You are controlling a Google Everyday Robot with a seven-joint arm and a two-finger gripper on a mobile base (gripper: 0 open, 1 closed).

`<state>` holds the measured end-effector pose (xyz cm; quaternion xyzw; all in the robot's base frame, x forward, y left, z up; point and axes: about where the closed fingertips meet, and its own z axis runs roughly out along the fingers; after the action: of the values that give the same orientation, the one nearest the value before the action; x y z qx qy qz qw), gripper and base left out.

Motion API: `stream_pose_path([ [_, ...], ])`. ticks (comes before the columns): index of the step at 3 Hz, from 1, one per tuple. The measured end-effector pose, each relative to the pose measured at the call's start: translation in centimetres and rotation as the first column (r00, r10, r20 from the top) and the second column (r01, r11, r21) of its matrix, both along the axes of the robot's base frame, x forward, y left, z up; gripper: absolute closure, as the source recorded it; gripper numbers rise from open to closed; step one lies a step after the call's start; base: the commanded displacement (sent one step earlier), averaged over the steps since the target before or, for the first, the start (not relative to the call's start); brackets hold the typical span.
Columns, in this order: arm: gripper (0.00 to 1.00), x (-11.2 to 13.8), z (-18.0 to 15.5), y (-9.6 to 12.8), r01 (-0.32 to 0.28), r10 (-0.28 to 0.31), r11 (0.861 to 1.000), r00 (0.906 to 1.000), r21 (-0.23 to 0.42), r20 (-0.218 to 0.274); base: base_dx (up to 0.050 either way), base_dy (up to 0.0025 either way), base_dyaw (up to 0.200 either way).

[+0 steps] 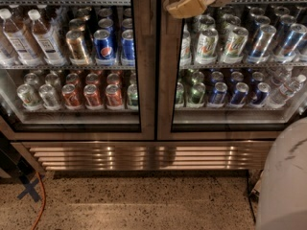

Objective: Open right fridge door

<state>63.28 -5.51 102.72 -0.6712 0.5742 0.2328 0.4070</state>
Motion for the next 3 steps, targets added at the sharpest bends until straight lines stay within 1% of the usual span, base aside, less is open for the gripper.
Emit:
stream_pose_path([
  [1, 1.00, 0.74, -0.10, 0.32, 0.001, -0.001, 1.000, 1.0000, 0.007, 0.001, 0.000, 0.00000, 0.000],
  [2, 1.00, 0.75, -0.10, 0.32, 0.001, -0.001, 1.000, 1.0000, 0.007, 0.001, 0.000, 0.00000, 0.000],
  [3, 1.00, 0.13, 0.20, -0.14, 0.014, -0.014, 1.000, 0.9998, 0.003, 0.014, 0.000, 0.00000, 0.000],
])
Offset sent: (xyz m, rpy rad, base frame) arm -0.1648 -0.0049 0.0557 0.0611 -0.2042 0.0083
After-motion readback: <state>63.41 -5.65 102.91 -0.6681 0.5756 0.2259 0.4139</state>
